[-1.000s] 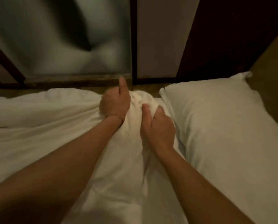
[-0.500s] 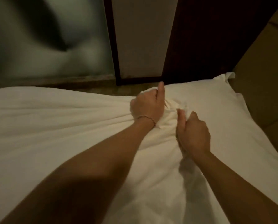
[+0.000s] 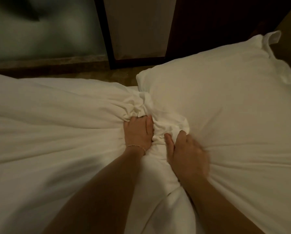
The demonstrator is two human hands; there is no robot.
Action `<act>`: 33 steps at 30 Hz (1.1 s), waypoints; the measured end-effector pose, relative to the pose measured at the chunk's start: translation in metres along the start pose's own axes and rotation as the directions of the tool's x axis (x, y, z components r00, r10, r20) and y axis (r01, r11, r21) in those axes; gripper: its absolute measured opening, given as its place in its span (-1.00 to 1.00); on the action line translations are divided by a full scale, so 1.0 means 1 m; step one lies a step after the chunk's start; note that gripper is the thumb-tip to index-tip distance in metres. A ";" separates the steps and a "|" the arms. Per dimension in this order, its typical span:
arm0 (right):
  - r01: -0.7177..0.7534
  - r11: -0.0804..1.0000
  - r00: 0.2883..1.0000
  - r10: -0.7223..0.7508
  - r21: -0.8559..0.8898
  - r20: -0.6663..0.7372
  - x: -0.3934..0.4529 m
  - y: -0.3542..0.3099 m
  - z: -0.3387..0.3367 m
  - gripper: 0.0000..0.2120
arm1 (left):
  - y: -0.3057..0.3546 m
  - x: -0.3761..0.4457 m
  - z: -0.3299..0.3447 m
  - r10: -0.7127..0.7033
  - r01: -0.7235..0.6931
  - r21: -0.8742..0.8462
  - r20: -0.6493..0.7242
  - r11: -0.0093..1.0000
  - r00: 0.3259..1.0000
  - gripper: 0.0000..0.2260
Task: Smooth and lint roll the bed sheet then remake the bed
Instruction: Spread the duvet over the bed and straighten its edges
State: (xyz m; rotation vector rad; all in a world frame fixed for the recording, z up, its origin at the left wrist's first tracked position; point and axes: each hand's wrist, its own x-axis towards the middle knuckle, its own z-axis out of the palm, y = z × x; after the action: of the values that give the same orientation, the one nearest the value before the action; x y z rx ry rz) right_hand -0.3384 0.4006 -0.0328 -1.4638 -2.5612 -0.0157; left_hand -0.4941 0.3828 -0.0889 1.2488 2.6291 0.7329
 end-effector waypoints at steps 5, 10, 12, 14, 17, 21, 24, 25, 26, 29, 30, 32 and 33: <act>-0.081 0.978 0.992 0.097 0.194 -0.075 -0.002 -0.002 -0.029 -0.58 | 0.005 0.000 -0.039 0.036 -0.036 -0.118 -0.004 0.992 0.999 -0.47; 0.044 0.892 0.952 0.099 0.450 -0.291 0.063 -0.052 -0.084 -0.47 | -0.050 0.074 -0.142 0.101 -0.056 0.221 -0.198 0.974 0.975 -0.53; 0.032 0.864 0.989 0.046 0.503 -0.142 0.099 -0.092 -0.082 -0.40 | -0.090 0.104 -0.167 -0.030 0.039 0.326 -0.031 0.945 0.999 -0.41; 0.010 0.865 0.997 -0.048 0.502 0.063 0.125 -0.125 -0.056 -0.30 | -0.132 0.108 -0.168 -0.203 0.137 0.390 0.133 0.911 0.970 -0.34; -0.184 0.845 0.920 -0.032 0.503 0.390 0.136 -0.150 0.001 -0.11 | -0.185 0.069 -0.143 -0.311 0.223 0.396 0.172 0.891 0.935 -0.32; -0.149 0.916 0.915 -0.016 0.372 0.404 0.111 -0.169 0.050 -0.13 | -0.213 0.053 -0.116 -0.271 0.251 0.366 0.003 0.896 0.962 -0.37; -0.083 0.915 0.960 -0.034 0.395 0.279 0.107 -0.176 0.056 -0.22 | -0.217 0.063 -0.110 -0.304 0.275 0.363 0.025 0.890 0.952 -0.32; -0.088 0.910 0.957 -0.035 0.404 0.288 0.107 -0.178 0.058 -0.23 | -0.219 0.063 -0.109 -0.308 0.272 0.365 0.045 0.890 0.950 -0.30; -0.102 0.903 0.947 -0.041 0.417 0.319 0.106 -0.180 0.058 -0.22 | -0.220 0.063 -0.109 -0.307 0.263 0.369 0.066 0.892 0.949 -0.27; -0.150 0.850 0.896 -0.099 0.505 0.433 0.096 -0.192 0.052 -0.17 | -0.216 0.071 -0.118 -0.366 0.320 0.293 0.118 0.901 0.923 -0.28; -0.173 0.821 0.883 -0.115 0.545 0.454 0.090 -0.196 0.049 -0.20 | -0.213 0.072 -0.124 -0.423 0.392 0.204 0.140 0.897 0.895 -0.30; -0.212 0.754 0.887 -0.118 0.622 0.446 0.077 -0.198 0.033 -0.31 | -0.200 0.070 -0.142 -0.547 0.561 -0.054 0.160 0.826 0.822 -0.26; -0.216 0.730 0.903 -0.103 0.648 0.417 0.071 -0.195 0.021 -0.33 | -0.188 0.069 -0.153 -0.612 0.629 -0.234 0.147 0.742 0.777 -0.23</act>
State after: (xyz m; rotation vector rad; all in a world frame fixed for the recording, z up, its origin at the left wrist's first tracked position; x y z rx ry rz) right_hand -0.5437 0.3632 -0.0248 -1.3166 -2.3605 1.2638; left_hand -0.7181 0.2778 -0.0414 0.2597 2.5260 0.8539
